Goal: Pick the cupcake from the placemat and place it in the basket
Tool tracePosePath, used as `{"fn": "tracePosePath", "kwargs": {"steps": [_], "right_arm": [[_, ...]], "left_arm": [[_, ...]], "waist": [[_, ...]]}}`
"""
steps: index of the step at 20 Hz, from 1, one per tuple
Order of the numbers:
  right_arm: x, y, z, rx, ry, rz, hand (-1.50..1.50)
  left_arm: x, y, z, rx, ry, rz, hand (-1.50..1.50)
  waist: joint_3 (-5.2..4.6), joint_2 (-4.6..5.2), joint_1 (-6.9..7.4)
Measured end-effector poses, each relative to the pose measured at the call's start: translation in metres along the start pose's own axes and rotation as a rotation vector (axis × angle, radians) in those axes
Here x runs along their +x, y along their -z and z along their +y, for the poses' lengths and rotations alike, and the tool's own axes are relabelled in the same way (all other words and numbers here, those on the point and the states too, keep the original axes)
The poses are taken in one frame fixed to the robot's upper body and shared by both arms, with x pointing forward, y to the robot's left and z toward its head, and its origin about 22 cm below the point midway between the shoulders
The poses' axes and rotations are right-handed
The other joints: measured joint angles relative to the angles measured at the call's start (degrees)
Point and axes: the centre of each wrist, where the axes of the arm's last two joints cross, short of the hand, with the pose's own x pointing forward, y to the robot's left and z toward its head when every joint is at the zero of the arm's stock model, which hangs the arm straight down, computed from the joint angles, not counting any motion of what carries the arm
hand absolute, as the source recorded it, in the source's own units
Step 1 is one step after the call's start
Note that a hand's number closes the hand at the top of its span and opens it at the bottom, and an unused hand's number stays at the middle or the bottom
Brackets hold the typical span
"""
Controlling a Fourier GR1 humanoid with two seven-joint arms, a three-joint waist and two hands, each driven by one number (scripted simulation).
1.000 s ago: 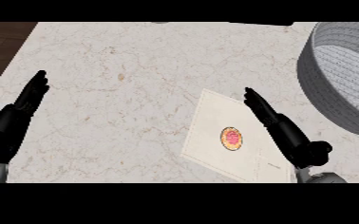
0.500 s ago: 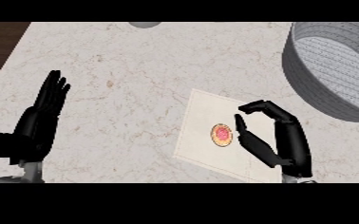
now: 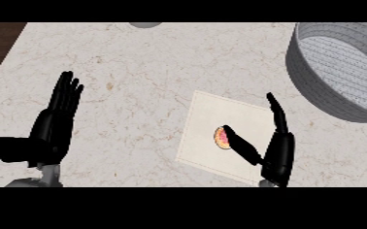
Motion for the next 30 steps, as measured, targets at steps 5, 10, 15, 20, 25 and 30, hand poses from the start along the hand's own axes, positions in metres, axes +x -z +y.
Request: {"fn": "tracePosePath", "kwargs": {"steps": [5, 10, 15, 20, 25, 30], "right_arm": [[-0.031, -0.004, -0.015, -0.051, -0.22, 0.147, -1.5], [-0.036, -0.014, -0.021, 0.047, -0.406, 0.285, -1.5], [0.003, -0.019, -0.013, 0.163, -0.487, 0.375, -1.5], [0.057, -0.016, -0.012, 0.211, -0.553, 0.382, -1.5], [0.088, -0.013, -0.017, 0.215, -0.626, 0.372, -1.5], [0.098, -0.008, -0.023, 0.216, -0.662, 0.38, -1.5]], "left_arm": [[-0.001, -0.003, 0.002, 0.016, 0.005, 0.0, 0.0], [-0.001, -0.004, -0.001, 0.013, 0.004, -0.001, 0.0], [-0.003, -0.006, -0.008, -0.006, -0.007, 0.001, 0.0], [-0.004, -0.006, -0.017, -0.021, -0.005, -0.001, 0.0], [-0.004, -0.004, -0.022, -0.03, -0.015, -0.004, 0.0], [-0.008, -0.004, -0.023, -0.024, -0.013, -0.008, 0.0]], "waist": [[-0.41, -0.02, -0.67], [-0.49, 0.07, -0.34], [-0.23, -0.08, 0.81], [0.13, -0.11, 1.6], [0.34, 0.04, 2.06], [0.5, 0.24, 2.2]]}}
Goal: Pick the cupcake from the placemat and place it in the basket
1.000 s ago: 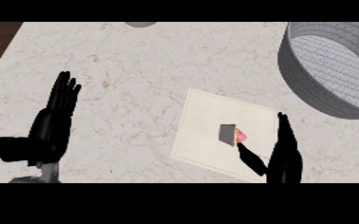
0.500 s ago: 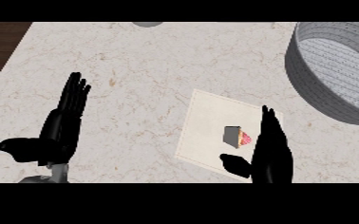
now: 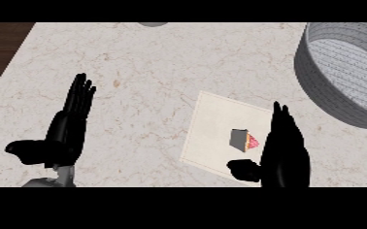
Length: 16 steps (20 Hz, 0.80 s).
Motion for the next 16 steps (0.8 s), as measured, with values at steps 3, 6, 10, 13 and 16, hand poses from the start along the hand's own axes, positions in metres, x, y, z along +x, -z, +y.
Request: {"fn": "tracePosePath", "kwargs": {"steps": [3, 6, 10, 13, 16], "right_arm": [[0.001, 0.0, -0.005, 0.008, -0.008, 0.003, -1.5], [0.002, -0.001, -0.004, 0.017, -0.029, 0.001, -1.5], [0.006, 0.0, -0.001, 0.028, -0.042, -0.011, -1.5], [0.009, 0.002, 0.003, 0.029, -0.055, -0.014, -1.5], [0.008, 0.001, 0.008, 0.03, -0.077, -0.013, -1.5]], "left_arm": [[0.0, -0.001, -0.004, 0.003, -0.001, 0.001, 0.0], [0.001, -0.003, -0.007, -0.006, -0.006, 0.008, 0.0], [0.003, -0.001, -0.007, -0.008, -0.004, 0.001, 0.0], [0.005, -0.002, -0.006, -0.012, 0.0, 0.003, 0.0], [0.002, -0.001, -0.007, -0.01, -0.006, 0.005, 0.0]], "waist": [[0.09, 0.03, 0.05], [0.16, 0.05, 0.28], [0.21, 0.14, 0.43], [0.25, 0.15, 0.63], [0.25, 0.15, 0.4]]}}
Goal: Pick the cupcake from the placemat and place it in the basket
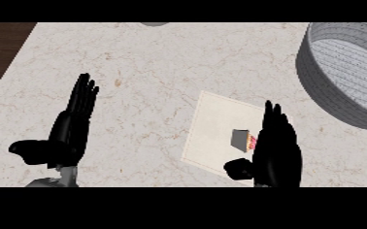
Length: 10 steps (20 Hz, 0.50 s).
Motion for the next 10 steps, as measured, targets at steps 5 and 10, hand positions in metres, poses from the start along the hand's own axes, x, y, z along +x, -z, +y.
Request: {"fn": "tracePosePath", "kwargs": {"steps": [5, 10], "right_arm": [[0.004, 0.009, 0.01, -0.012, -0.035, 0.019, -1.5], [0.006, 0.012, 0.015, -0.016, -0.041, 0.022, -1.5]], "left_arm": [[0.0, 0.001, -0.005, -0.005, -0.001, -0.002, 0.0], [0.0, 0.0, -0.002, -0.006, 0.001, -0.007, 0.0]], "waist": [[0.04, 0.06, 0.16], [0.06, 0.02, 0.19]]}}
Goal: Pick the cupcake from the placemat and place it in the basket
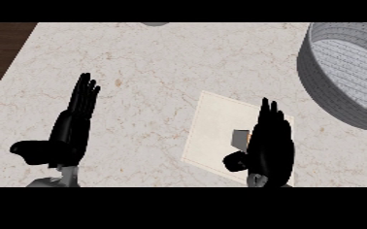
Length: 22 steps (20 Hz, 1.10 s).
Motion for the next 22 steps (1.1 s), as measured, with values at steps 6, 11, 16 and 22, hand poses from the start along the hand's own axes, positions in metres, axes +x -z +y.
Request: {"fn": "tracePosePath", "kwargs": {"steps": [6, 11, 16, 22], "right_arm": [[-0.001, 0.005, 0.003, 0.013, 0.003, 0.018, -1.5], [-0.002, 0.01, 0.013, 0.046, -0.008, 0.036, -1.5], [-0.003, 0.012, 0.02, 0.072, -0.01, 0.043, -1.5], [-0.005, 0.01, 0.032, 0.093, -0.018, 0.043, -1.5]], "left_arm": [[0.003, -0.002, 0.0, 0.004, -0.007, 0.002, 0.0], [0.005, -0.002, 0.001, 0.004, -0.005, 0.0, 0.0], [0.005, 0.002, 0.002, 0.005, -0.005, 0.004, 0.0], [-0.001, 0.0, 0.003, 0.005, -0.005, 0.0, 0.0]], "waist": [[0.03, -0.03, -0.04], [0.04, 0.01, -0.03], [0.04, 0.03, -0.19], [0.05, 0.03, -0.13]]}}
